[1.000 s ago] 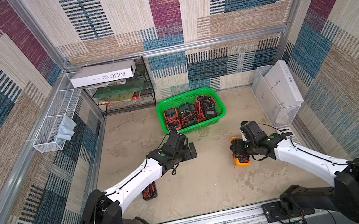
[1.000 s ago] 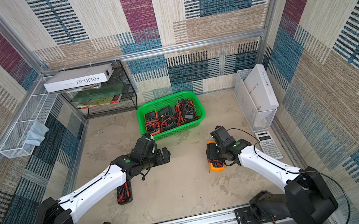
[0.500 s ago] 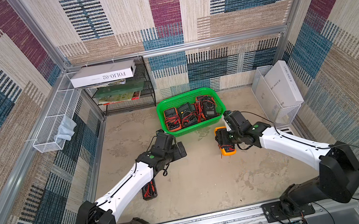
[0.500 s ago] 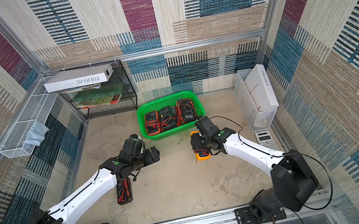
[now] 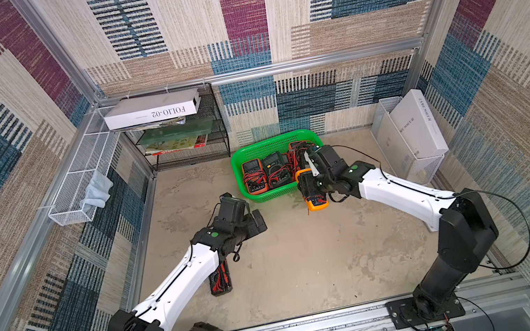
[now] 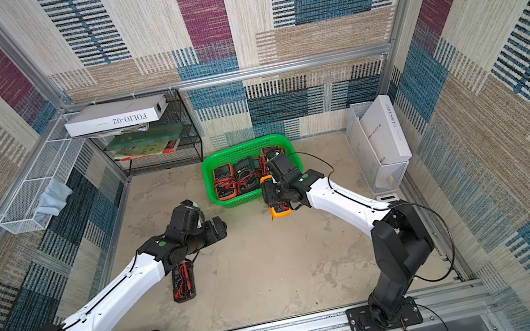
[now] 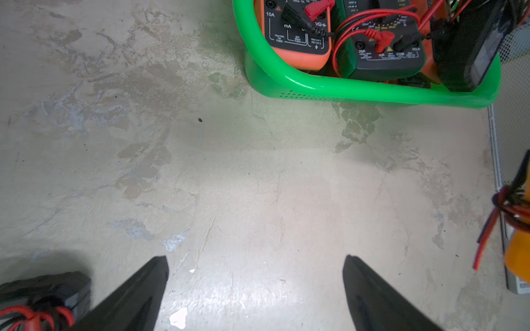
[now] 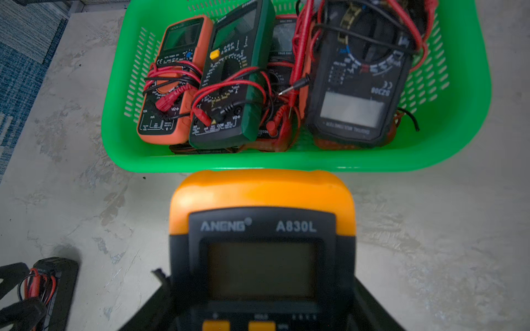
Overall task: Put the multimeter into the basket
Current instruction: Place the multimeter in the basket.
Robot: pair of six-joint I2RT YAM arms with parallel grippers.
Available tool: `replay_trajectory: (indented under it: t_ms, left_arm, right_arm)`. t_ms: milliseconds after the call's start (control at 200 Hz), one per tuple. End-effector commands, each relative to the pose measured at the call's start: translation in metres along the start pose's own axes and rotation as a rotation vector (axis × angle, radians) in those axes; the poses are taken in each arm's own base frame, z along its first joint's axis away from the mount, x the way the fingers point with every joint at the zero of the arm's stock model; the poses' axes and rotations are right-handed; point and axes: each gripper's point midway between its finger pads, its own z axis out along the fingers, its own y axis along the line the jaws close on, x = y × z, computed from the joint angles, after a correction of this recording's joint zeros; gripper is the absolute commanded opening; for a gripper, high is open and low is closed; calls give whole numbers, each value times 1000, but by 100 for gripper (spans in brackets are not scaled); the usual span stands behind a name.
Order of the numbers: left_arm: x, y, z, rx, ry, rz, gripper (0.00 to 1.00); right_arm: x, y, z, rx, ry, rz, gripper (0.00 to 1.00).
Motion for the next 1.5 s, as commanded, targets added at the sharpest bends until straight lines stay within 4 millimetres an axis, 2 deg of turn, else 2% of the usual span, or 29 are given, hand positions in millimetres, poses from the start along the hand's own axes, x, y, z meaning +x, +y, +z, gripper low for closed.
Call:
replay_trajectory:
  t_ms: [0, 556, 842, 1032, 1352, 1493]
  left_arm:
    - [2, 3, -2, 1, 12, 5, 100]
    - [3, 6, -2, 10, 13, -7, 100]
    - [1, 7, -5, 13, 6, -15, 100]
    - [-1, 8, -8, 13, -2, -14, 100]
    - [-1, 11, -9, 10, -3, -18, 100]
    - [-2, 11, -8, 12, -4, -21, 100]
  right_arm:
    - [-14, 6, 4, 1, -20, -29, 52]
    - [-102, 26, 42, 70, -143, -125, 53]
    - [-135, 34, 69, 66, -178, -126, 54]
    - [-139, 36, 90, 56, -167, -122, 54]
    - [-120, 28, 120, 73, -108, -126, 58]
    - [-114, 23, 130, 76, -89, -116, 63]
